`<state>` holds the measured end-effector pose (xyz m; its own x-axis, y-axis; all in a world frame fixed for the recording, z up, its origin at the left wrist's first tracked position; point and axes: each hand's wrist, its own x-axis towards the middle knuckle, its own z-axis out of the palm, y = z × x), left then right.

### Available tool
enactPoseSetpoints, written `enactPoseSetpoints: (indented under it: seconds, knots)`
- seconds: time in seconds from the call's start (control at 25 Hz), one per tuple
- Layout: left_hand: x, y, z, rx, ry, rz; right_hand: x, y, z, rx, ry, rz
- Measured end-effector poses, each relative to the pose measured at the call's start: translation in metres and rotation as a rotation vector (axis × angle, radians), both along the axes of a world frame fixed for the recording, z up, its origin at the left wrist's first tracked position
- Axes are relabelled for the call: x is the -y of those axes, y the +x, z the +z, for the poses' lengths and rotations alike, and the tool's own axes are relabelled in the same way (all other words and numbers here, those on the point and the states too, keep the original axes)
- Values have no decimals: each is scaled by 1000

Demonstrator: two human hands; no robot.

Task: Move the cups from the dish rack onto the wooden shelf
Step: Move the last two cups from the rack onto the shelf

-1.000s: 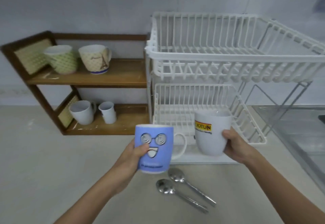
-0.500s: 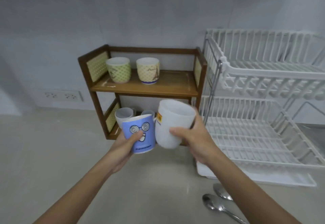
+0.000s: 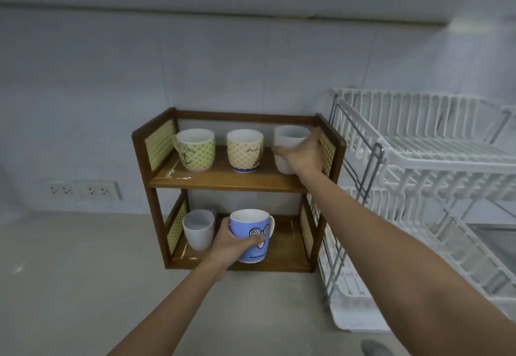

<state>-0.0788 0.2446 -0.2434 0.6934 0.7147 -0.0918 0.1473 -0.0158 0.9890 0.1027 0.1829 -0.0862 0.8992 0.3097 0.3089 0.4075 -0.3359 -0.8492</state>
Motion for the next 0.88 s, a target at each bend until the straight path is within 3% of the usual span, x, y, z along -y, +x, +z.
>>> enactPoseSetpoints:
  seconds: [0.2,0.32,0.44,0.56,0.68,0.76,0.88]
  knots:
    - [-6,18,-7,9,-7,-11,-5,5,0,-10,-44,5]
    - [-7,32,-7,-11,-10,-15,21,-20,-16,250,115,-12]
    - [-8,50,-11,-22,22,-6,71,-76,-103,389,196,103]
    - [-3,71,-19,-53,73,-28,119,-115,-214,314,-282,312]
    - [6,90,-33,-98,132,-1,138,-115,-278,213,-744,317]
    - [9,103,-45,-150,137,42,140,-113,-295,196,-867,338]
    - [9,116,-64,-226,190,31,142,-111,-305,191,-872,335]
